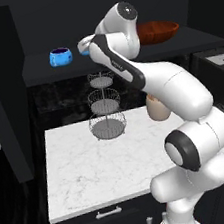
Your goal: Gather all objects into one cabinet and sort the glasses and bowls to opposite sides.
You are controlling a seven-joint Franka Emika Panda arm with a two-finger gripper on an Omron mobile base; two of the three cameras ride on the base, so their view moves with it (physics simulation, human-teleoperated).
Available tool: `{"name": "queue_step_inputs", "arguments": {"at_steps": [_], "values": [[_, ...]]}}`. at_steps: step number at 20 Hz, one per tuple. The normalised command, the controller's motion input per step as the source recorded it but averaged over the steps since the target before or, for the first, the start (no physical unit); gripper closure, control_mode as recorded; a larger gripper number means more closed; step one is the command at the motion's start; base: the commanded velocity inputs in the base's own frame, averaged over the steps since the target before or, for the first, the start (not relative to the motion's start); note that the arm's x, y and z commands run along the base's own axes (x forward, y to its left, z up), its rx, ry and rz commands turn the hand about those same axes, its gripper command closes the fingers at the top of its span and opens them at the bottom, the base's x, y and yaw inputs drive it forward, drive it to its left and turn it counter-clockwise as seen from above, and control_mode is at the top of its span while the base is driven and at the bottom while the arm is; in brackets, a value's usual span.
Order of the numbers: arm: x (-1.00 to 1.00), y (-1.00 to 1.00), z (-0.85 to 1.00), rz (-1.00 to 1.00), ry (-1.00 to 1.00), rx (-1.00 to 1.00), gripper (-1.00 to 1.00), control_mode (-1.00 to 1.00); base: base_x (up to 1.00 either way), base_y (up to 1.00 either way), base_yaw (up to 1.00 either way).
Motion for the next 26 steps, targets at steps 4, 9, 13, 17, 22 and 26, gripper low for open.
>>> {"name": "queue_step_inputs", "arguments": {"at_steps": [4,9,13,17,22,26], "values": [[0.22,0.06,0.00,0.00,-0.03,0.00,1.00,-1.00,0.00,0.00,0.00],[0.19,0.00,0.00,0.00,-0.02,0.00,1.00,-1.00,0.00,0.00,0.00],[0.24,0.01,-0.03,0.00,-0.03,0.00,1.00,-1.00,0.00,0.00,0.00],[0.14,0.06,-0.07,0.00,-0.01,0.00,1.00,-1.00,0.00,0.00,0.00],[0.00,0.12,-0.14,0.00,0.00,0.00,-1.00,-1.00,0.00,0.00,0.00],[0.00,0.04,-0.06,0.00,0.00,0.00,-1.00,-1.00,0.00,0.00,0.00]]}}
